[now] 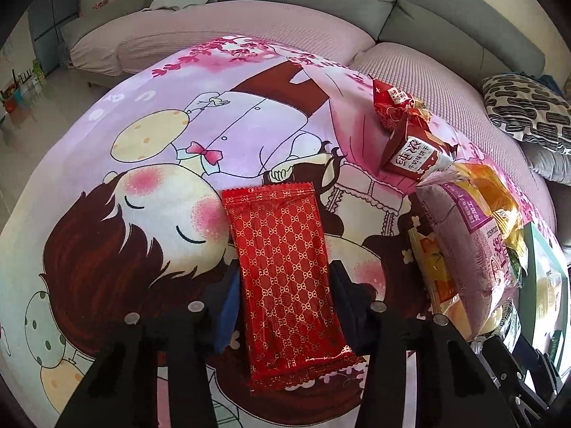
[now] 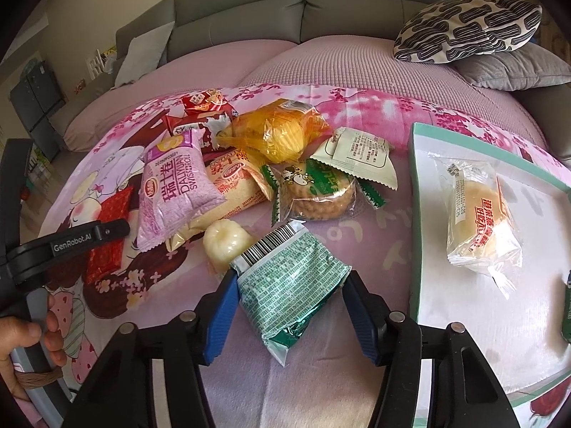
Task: Organize snacks
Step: 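Grasp the red wafer pack with left while right grasps the green-white foil pack, then carry the red pack and foil pack over the tray with both grippers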
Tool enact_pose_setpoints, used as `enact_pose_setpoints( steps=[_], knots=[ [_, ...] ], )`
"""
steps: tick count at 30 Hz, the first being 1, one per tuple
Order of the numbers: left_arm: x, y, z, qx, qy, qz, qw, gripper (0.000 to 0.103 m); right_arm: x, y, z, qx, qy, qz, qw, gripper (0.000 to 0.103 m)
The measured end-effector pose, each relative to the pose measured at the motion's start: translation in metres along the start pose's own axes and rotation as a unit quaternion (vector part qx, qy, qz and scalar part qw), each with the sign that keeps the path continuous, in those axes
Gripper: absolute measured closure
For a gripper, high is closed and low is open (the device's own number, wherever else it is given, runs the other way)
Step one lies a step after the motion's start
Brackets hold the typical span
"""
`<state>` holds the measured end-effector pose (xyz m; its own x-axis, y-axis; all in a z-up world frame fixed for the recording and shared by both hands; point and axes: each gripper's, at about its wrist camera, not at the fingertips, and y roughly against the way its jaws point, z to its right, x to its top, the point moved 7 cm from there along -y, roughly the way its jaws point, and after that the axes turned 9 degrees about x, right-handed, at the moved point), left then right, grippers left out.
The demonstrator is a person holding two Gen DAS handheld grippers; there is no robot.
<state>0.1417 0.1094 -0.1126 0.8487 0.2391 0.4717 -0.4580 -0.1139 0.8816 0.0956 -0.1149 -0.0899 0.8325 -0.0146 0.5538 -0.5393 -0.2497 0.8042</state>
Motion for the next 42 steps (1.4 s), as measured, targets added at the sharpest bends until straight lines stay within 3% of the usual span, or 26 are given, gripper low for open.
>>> enact_pose_setpoints(
  steps=[7, 16, 23, 34, 42],
  knots=[
    [0.005, 0.014, 0.002, -0.010, 0.006, 0.015, 0.9998, 0.054, 0.007, 0.017, -0.002, 0.005, 0.000, 0.024, 1.000, 0.042],
    [0.024, 0.065, 0.005, -0.034, 0.005, 0.079, 0.9963, 0.054, 0.017, 0.045, -0.003, 0.006, 0.000, 0.062, 0.998, 0.042],
    [0.029, 0.088, 0.022, -0.048, -0.011, 0.105, 0.9932, 0.054, 0.020, 0.054, 0.006, 0.003, -0.011, 0.073, 0.997, 0.042],
    [0.021, 0.107, 0.071, -0.070, -0.058, 0.120, 0.9886, 0.054, 0.021, 0.081, 0.048, -0.012, -0.056, 0.101, 0.993, 0.042],
    [0.005, 0.129, 0.133, -0.108, -0.112, 0.132, 0.9791, 0.054, 0.016, 0.109, 0.102, -0.040, -0.107, 0.125, 0.986, 0.042]
  ],
)
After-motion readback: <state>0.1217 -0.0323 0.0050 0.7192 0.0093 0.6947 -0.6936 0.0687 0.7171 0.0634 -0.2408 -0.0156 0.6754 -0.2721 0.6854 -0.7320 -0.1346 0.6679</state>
